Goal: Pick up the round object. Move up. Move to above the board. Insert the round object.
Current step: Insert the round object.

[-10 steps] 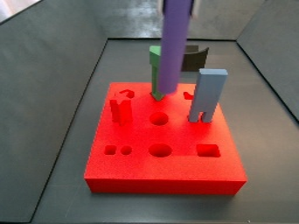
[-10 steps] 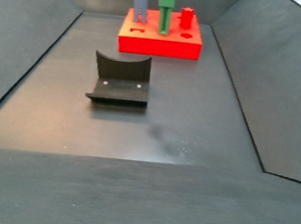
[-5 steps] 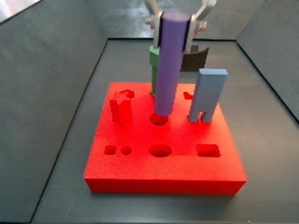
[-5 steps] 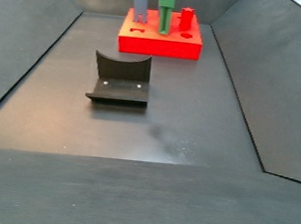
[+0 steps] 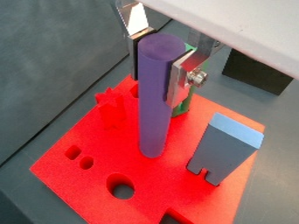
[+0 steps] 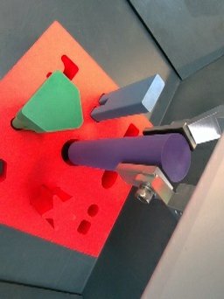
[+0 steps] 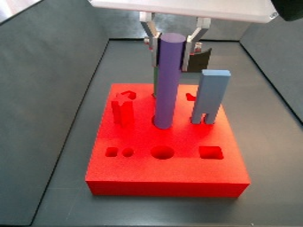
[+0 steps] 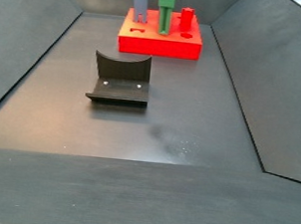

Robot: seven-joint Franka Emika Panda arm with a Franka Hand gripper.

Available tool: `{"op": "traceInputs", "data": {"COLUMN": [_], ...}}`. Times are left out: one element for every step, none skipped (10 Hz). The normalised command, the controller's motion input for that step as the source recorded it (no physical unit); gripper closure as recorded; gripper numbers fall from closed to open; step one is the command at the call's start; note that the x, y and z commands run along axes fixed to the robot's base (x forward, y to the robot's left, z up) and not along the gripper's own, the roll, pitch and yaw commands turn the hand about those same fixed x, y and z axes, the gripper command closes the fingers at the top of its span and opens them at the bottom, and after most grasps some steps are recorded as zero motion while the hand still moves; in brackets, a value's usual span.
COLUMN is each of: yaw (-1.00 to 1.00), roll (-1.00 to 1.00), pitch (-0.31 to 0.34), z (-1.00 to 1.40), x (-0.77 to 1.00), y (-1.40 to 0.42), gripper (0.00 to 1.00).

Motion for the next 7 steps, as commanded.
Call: {"op": "traceInputs", "data": {"yaw": [0.0, 0.0, 0.0, 0.0, 0.0, 0.0, 0.0], "roll": [0.04, 0.03, 0.04, 0.04, 0.02, 0.01, 0.0], "pitch": [0.0, 0.0, 0.0, 0.0, 0.0, 0.0, -0.02], "z": [0.0, 0.0, -0.05, -0.05, -0.08, -0.09, -0.11], "x": [0.0, 0.0, -0.01, -0.06, -0.07, -0.18, -0.23], "y": [0.07, 0.06, 0.07, 0.08, 0.07, 0.07, 0.03], "gripper": [1.0, 1.0, 1.0, 1.0, 1.0, 1.0, 1.0]}}
